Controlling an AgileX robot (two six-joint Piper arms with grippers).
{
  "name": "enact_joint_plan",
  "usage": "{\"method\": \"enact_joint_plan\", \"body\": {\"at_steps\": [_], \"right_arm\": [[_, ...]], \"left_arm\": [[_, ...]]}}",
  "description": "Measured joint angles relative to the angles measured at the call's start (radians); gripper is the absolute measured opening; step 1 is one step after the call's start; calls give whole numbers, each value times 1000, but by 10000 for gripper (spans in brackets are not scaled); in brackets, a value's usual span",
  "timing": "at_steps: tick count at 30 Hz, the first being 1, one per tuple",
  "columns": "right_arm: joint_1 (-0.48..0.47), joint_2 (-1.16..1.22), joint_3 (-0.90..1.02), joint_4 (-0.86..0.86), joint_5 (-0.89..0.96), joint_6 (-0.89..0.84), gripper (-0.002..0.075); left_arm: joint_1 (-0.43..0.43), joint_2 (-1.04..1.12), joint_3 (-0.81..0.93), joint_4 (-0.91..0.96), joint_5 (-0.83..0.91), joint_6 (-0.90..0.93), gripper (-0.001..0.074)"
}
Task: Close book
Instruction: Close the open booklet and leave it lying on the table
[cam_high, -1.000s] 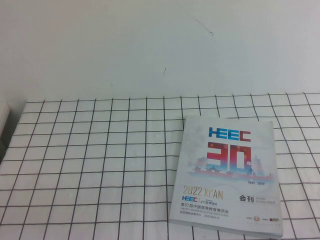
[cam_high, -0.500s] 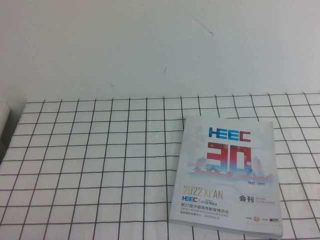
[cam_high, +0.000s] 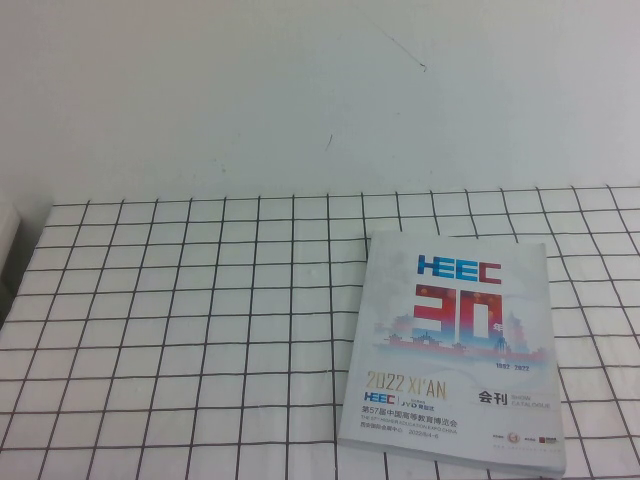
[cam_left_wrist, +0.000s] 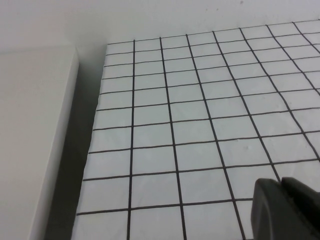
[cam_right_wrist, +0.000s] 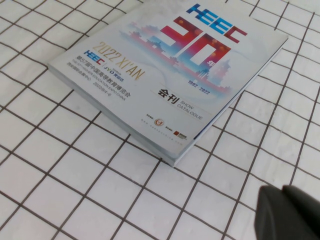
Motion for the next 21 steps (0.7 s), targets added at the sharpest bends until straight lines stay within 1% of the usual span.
{"method": "enact_joint_plan", "body": {"at_steps": [6,21], "right_arm": [[0,0,0,2,0,0,-3],[0,0,0,4,0,0,-3]], "left_arm": [[-9,0,0,2,2,-79,-4],[-9,-2,-2,6,2,-83,-4]]}}
